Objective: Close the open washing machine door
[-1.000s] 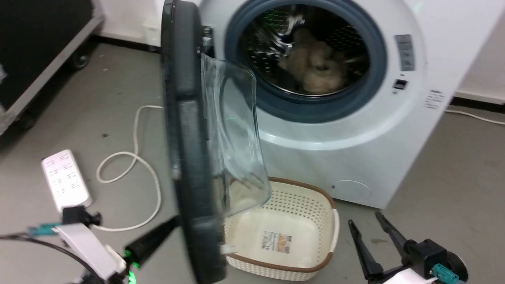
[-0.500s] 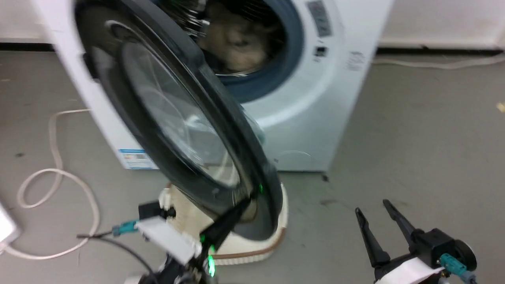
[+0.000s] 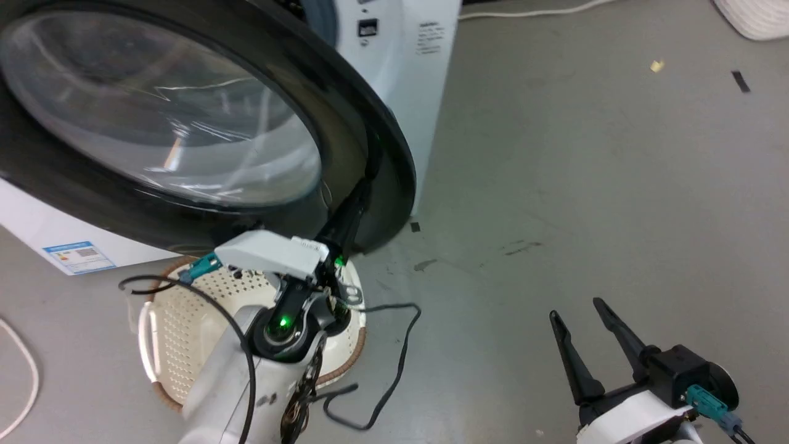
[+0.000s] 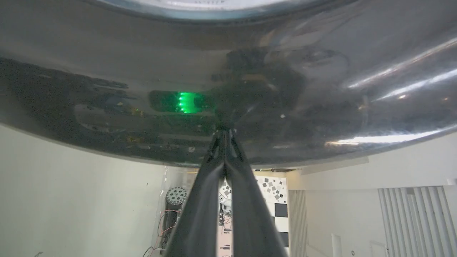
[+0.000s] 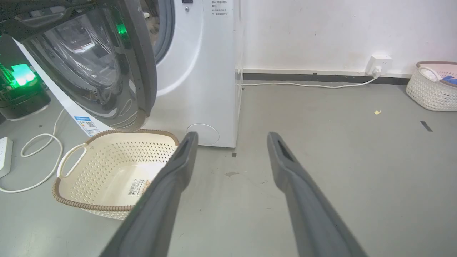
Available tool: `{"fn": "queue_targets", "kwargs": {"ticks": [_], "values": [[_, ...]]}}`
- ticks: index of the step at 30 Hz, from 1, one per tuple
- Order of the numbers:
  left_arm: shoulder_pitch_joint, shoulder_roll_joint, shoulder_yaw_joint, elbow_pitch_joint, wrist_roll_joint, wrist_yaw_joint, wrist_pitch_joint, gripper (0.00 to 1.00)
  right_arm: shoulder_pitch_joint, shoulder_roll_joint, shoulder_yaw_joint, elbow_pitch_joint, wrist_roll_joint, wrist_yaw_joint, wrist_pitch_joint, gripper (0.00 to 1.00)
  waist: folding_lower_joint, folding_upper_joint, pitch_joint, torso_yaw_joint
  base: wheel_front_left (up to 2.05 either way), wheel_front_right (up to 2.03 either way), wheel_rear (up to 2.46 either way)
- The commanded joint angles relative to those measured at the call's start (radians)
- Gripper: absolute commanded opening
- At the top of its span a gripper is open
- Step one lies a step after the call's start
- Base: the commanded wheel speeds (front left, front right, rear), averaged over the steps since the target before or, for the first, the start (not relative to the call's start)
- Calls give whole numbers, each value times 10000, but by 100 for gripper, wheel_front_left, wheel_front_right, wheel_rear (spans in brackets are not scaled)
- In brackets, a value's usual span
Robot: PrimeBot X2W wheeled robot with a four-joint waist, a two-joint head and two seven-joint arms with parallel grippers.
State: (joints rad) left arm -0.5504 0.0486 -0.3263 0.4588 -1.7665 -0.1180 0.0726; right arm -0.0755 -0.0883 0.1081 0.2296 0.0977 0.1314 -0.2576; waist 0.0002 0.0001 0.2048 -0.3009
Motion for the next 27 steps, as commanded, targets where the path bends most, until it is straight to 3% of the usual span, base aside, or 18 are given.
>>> {"fn": "queue_targets", "kwargs": {"ticks": [1, 6, 10, 11, 12, 17, 22, 25, 27], "values": [[-184, 17, -72, 220, -41, -95, -137, 0, -199, 69, -10, -24, 38, -7, -42, 100, -2, -1, 86, -110, 0, 0, 0], [-218, 17, -296, 397, 3, -121, -213, 0, -100, 124, -139, -141, 35, -7, -42, 100, -2, -1, -172, 232, 0, 0, 0], [659, 63, -351, -307, 410, -123, -169, 0, 102, 94, -107, -228, -8, -7, -42, 100, -2, -1, -671, 724, 0, 0, 0], [1001, 134, -418, -589, 612, -124, -187, 27, 159, 85, -113, -261, -15, -7, -42, 100, -2, -1, -796, 851, 0, 0, 0], [1366, 231, -546, -882, 904, -124, -242, 100, 229, 68, -163, -300, -20, -7, -42, 100, -2, -1, -948, 1033, 0, 0, 0], [3131, 1078, -1105, -2263, 2620, -125, -1241, 100, 635, -27, -309, -477, -68, -7, -42, 100, -2, -1, -1547, 1949, 0, 0, 0], [4057, 2387, -1488, -3022, 5041, -125, -2942, 100, 1010, -112, -317, -633, -138, -7, -42, 100, -2, -1, -1977, 2832, 0, 0, 0], [4393, 2812, -909, -3055, 6878, -37, -3315, 100, 1173, -137, -345, -746, -163, -7, -42, 100, -2, -1, -2148, 3250, 0, 0, 0], [4621, 2655, 259, -3467, 8740, 361, -3334, 100, 1261, -137, -375, -831, -177, -7, -42, 100, -2, -1, -2221, 3478, 0, 0, 0]]}}
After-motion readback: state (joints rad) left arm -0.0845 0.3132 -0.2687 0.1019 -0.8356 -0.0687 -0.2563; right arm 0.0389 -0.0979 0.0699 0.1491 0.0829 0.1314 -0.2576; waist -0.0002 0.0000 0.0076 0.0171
